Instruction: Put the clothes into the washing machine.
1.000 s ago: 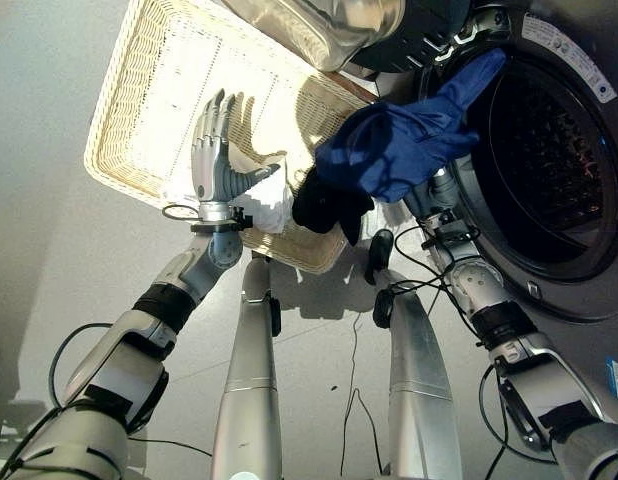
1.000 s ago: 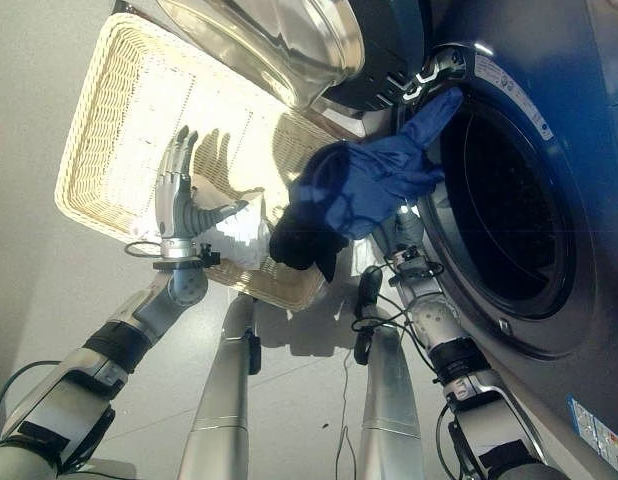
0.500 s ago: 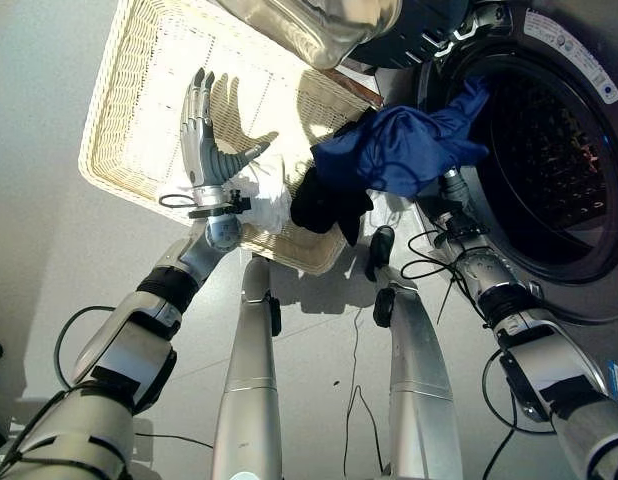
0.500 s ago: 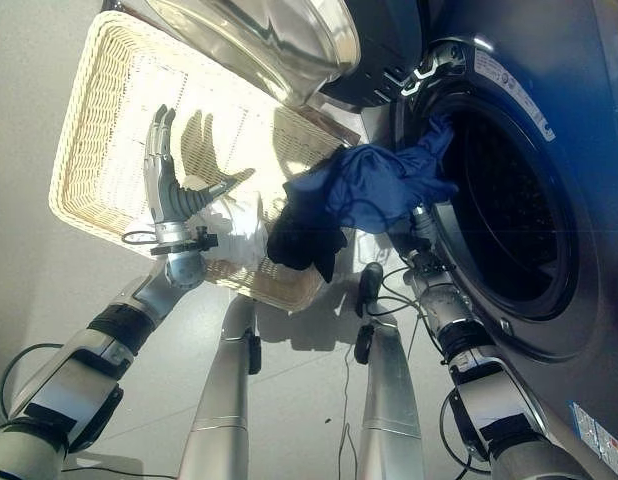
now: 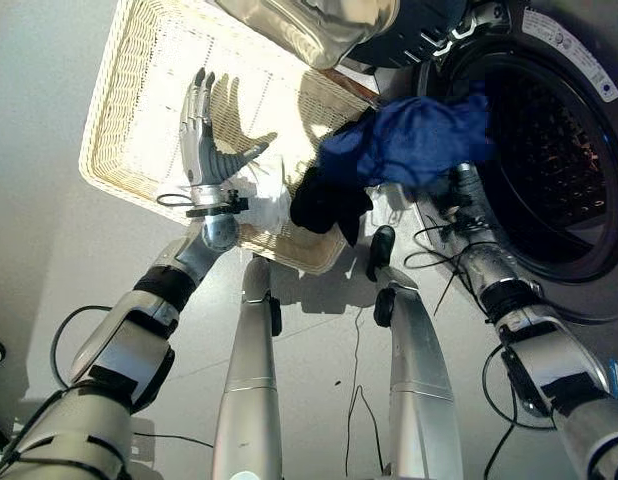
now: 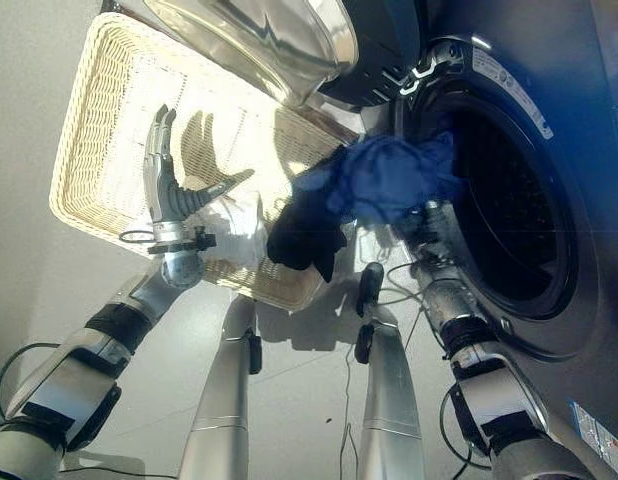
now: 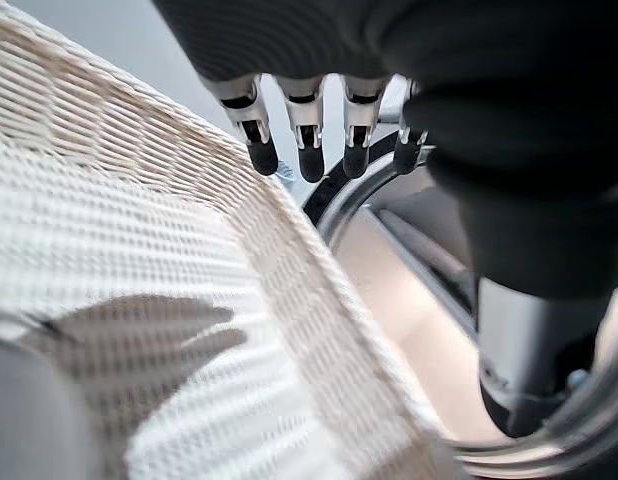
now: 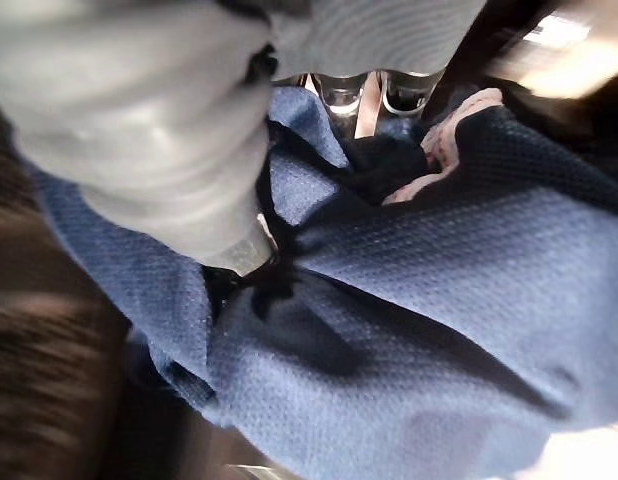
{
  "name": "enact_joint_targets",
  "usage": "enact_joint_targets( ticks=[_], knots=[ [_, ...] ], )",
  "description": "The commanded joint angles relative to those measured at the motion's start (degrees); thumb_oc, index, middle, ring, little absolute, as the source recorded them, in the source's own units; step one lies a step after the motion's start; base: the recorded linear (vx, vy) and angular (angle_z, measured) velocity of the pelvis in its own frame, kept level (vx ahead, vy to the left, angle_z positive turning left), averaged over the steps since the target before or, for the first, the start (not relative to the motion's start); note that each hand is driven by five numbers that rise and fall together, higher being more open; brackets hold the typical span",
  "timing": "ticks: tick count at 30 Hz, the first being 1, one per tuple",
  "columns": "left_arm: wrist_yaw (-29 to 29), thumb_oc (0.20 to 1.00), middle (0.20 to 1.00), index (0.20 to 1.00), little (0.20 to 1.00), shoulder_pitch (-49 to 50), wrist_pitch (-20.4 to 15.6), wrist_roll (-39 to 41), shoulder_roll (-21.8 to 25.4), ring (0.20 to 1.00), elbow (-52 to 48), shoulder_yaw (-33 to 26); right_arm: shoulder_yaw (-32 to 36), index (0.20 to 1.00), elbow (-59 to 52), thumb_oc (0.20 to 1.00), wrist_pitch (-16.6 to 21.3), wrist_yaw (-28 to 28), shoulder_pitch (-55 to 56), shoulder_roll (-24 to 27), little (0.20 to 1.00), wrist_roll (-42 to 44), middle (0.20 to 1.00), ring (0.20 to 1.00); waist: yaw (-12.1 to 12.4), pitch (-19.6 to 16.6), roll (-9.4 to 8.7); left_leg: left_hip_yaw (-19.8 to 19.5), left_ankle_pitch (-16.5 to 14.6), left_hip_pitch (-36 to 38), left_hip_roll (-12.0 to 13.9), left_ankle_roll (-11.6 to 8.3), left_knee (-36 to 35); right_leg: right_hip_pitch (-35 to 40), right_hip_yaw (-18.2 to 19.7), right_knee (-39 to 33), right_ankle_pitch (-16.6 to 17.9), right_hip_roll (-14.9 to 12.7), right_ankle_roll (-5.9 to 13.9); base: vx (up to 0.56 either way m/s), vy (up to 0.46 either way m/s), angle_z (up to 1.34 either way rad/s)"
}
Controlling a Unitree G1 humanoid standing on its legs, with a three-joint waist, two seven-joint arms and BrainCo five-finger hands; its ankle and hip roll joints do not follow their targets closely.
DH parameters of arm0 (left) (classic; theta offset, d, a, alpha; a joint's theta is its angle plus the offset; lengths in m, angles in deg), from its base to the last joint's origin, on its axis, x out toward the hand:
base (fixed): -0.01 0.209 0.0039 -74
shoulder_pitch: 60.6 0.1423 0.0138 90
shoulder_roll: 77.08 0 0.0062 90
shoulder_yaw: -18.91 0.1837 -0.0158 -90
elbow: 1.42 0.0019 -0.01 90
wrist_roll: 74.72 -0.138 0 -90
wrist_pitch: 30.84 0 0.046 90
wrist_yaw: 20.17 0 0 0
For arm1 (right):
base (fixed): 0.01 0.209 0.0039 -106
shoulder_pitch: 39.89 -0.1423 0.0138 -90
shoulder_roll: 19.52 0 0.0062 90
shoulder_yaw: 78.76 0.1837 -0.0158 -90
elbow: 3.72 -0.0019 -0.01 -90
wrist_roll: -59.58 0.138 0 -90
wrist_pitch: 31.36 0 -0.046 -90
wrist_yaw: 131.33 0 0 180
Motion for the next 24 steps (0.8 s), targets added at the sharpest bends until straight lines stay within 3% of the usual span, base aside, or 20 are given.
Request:
enact_joint_targets(
  ticks=[1, 2, 3, 4, 6, 12, 14, 18, 19, 24],
  knots=[
    [1.9, 1.0, 1.0, 1.0, 1.0, -0.9, -2.3, 0.5, 0.2, 1.0, -1.8, -0.5, 2.0, 0.2, -1.6, 0.2, 20.0, 18.0, -2.4, 12.4, 0.2, -1.5, 0.2, 0.2, -1.1, -0.7, 2.11, 2.2, -6.4, -1.9, -2.0, 2.49, 6.3, 4.3, -4.0, -13.4, 11.3, 3.8, 2.98, 0.0, -0.106, -0.01],
    [2.6, 1.0, 1.0, 1.0, 1.0, -0.5, -1.6, 1.0, 1.1, 1.0, -3.4, 0.6, 1.6, 0.395, -5.0, 0.395, 23.9, 24.5, -3.5, 14.3, 0.395, -6.3, 0.395, 0.395, -1.3, -0.7, 1.69, 1.9, -6.5, -2.4, -2.0, 2.47, 6.5, 4.0, -4.2, -13.7, 11.7, 3.9, 3.08, 0.0, -0.07, -0.05],
    [2.6, 1.0, 1.0, 1.0, 1.0, -0.3, -1.1, 1.3, 1.8, 1.0, -4.3, 1.1, 1.3, 0.853, -7.1, 0.853, 25.2, 27.6, -3.7, 15.3, 0.853, -9.1, 0.853, 0.853, -1.5, -0.7, 1.38, 1.7, -6.6, -2.6, -2.1, 2.51, 6.6, 3.9, -4.2, -13.9, 12.0, 4.0, 3.11, -0.01, -0.056, -0.1],
    [2.5, 1.0, 1.0, 1.0, 1.0, -0.1, -0.6, 1.6, 2.7, 1.0, -5.5, 1.6, 0.6, 1.0, -9.0, 1.0, 25.7, 28.7, -4.1, 16.7, 1.0, -11.9, 1.0, 1.0, -1.7, -0.7, 1.0, 1.5, -6.7, -2.6, -2.1, 2.58, 6.5, 3.9, -4.1, -14.3, 12.3, 4.1, 3.14, -0.01, -0.032, -0.09],
    [2.0, 1.0, 1.0, 1.0, 1.0, 0.0, -0.5, 2.1, 3.8, 1.0, -6.3, 2.5, -0.2, 1.0, -11.2, 1.0, 24.1, 29.4, -4.3, 17.9, 1.0, -16.0, 1.0, 1.0, -1.9, -0.7, 0.5, 1.1, -6.7, -2.6, -2.3, 2.63, 6.5, 4.0, -3.9, -14.9, 12.7, 4.4, 3.11, -0.01, -0.013, -0.07],
    [-6.3, 1.0, 1.0, 1.0, 1.0, -2.8, -1.8, 1.3, 4.6, 1.0, -4.8, 6.1, -0.7, 1.0, -6.8, 1.0, 14.0, 20.4, -2.8, 19.6, 1.0, -14.7, 1.0, 1.0, -1.9, -0.7, -0.21, 0.5, -6.7, -1.7, -3.1, 3.15, 6.0, 4.8, -4.2, -15.1, 12.5, 4.5, 2.96, 0.0, -0.002, -0.01],
    [-10.0, 1.0, 1.0, 1.0, 1.0, -4.1, -1.5, 1.5, 3.7, 1.0, -4.3, 8.0, -2.3, 1.0, -4.7, 1.0, 11.4, 20.8, -3.7, 18.8, 1.0, -21.1, 1.0, 1.0, -1.7, -0.7, 0.17, 0.4, -6.8, -1.8, -3.5, 3.41, 6.1, 4.6, -4.3, -15.0, 12.5, 4.3, 2.92, 0.01, -0.004, 0.04],
    [-19.5, 1.0, 1.0, 1.0, 1.0, -6.8, -0.1, 2.2, 3.6, 1.0, -4.1, 13.3, -6.7, 1.0, -2.4, 1.0, 8.6, 26.7, -6.3, 18.2, 1.0, -36.4, 1.0, 1.0, -1.7, -0.7, 0.78, 0.5, -6.8, -2.2, -3.7, 3.55, 6.3, 4.0, -4.4, -14.7, 12.6, 4.0, 2.87, 0.0, 0.0, 0.0],
    [-22.0, 1.0, 1.0, 1.0, 1.0, -8.3, 1.6, 1.8, 3.8, 1.0, -4.9, 16.6, -9.9, 1.0, -1.1, 1.0, 6.2, 29.6, -8.0, 18.5, 1.0, -44.9, 1.0, 1.0, -1.6, -0.7, 1.15, 0.7, -6.7, -2.3, -3.9, 3.72, 6.2, 3.8, -4.4, -14.8, 12.7, 4.1, 2.85, 0.0, 0.036, 0.0],
    [-28.6, 1.0, 1.0, 1.0, 1.0, -14.4, 3.9, 3.8, 2.6, 1.0, -4.0, 23.7, -16.4, 1.0, 1.4, 1.0, 3.5, 35.8, -11.5, 17.0, 1.0, -59.3, 1.0, 1.0, -2.1, -0.7, 1.48, 1.7, -6.7, -2.8, -3.7, 4.1, 6.3, 3.2, -4.2, -14.5, 12.5, 4.1, 3.02, 0.0, 0.032, 0.01]
  ],
)
